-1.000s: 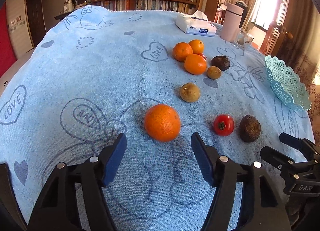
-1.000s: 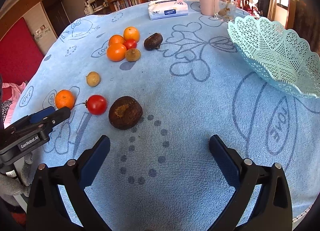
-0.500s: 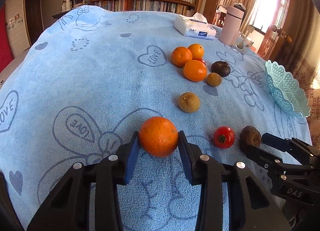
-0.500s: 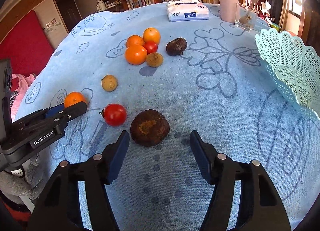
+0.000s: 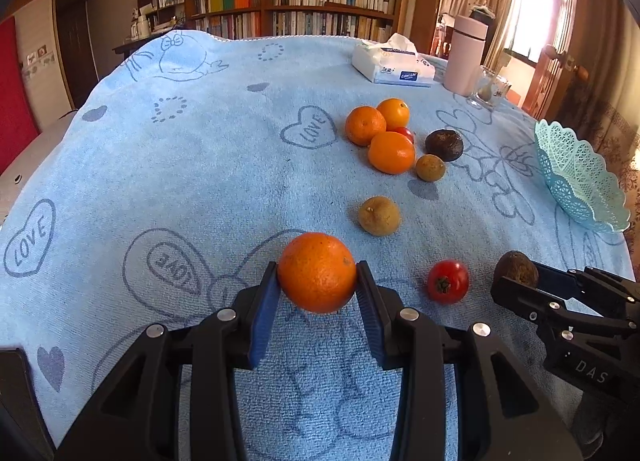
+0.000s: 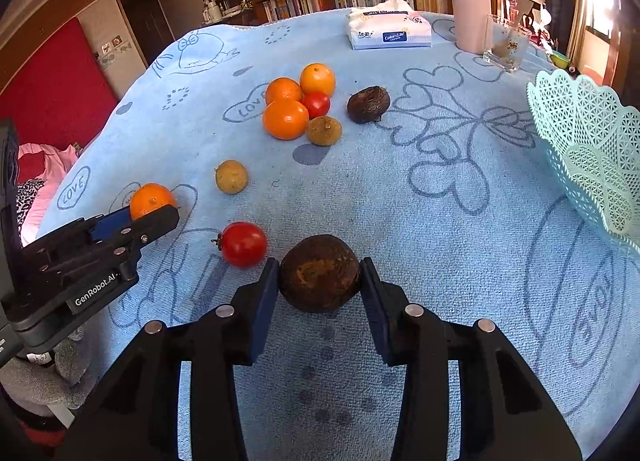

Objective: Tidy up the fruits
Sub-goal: 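Grasp the large orange with the left tool while the right tool grasps the dark brown fruit, then carry both fruits over the mint-green basket and open both tools to drop them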

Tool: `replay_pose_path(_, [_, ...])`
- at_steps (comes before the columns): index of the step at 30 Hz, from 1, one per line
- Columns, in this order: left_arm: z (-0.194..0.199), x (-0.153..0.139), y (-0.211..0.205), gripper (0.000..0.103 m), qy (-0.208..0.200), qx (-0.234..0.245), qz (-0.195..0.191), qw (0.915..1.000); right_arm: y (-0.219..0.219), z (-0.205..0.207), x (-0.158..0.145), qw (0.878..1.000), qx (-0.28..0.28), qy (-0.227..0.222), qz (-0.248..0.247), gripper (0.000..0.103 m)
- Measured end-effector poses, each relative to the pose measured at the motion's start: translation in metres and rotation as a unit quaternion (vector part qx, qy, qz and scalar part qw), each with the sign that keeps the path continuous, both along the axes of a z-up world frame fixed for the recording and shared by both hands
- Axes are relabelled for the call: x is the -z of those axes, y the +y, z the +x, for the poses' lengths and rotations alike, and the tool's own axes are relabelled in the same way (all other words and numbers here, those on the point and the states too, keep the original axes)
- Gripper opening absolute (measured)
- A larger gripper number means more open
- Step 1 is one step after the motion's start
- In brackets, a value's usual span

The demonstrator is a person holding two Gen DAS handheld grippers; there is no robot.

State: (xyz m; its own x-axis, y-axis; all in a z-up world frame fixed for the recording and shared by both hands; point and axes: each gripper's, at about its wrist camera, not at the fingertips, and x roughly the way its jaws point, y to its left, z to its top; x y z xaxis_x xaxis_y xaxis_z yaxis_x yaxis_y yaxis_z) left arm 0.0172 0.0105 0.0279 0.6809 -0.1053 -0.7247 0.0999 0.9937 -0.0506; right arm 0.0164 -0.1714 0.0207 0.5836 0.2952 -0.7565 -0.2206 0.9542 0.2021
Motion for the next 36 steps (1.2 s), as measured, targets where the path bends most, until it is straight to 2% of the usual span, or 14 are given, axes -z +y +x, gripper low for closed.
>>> replay_pose_path(9, [-0.002,-0.013,-0.015,0.039,-0.018,0.004,0.019,0.9997,-0.058,-0.004,-0.045,0.995,0.076,-0.057,0.030,0.042])
replay_pose_path(18, [0.000,-0.025,-0.046,0.039,-0.029,0.025,0.036,0.9986,-0.140,0.001,-0.057,0.978,0.191,-0.076,0.030,0.042])
replay_pose_path(27, [0.003,-0.047,-0.101,0.039,-0.043,0.080,0.036,0.9952,-0.202,0.006,-0.053,0.961,0.268,-0.066,0.020,0.043])
replay_pose_path(30, [0.005,-0.055,-0.124,0.039,-0.046,0.104,0.032,0.9930,-0.215,0.001,-0.056,0.957,0.281,-0.066,0.035,0.050])
replay_pose_path(35, [0.011,-0.066,-0.162,0.039,-0.046,0.144,0.021,0.9882,-0.234,-0.010,-0.067,0.947,0.305,-0.080,0.054,0.053])
replay_pose_path(36, [0.013,-0.067,-0.170,0.039,-0.047,0.151,0.018,0.9872,-0.238,-0.012,-0.069,0.945,0.311,-0.082,0.059,0.057])
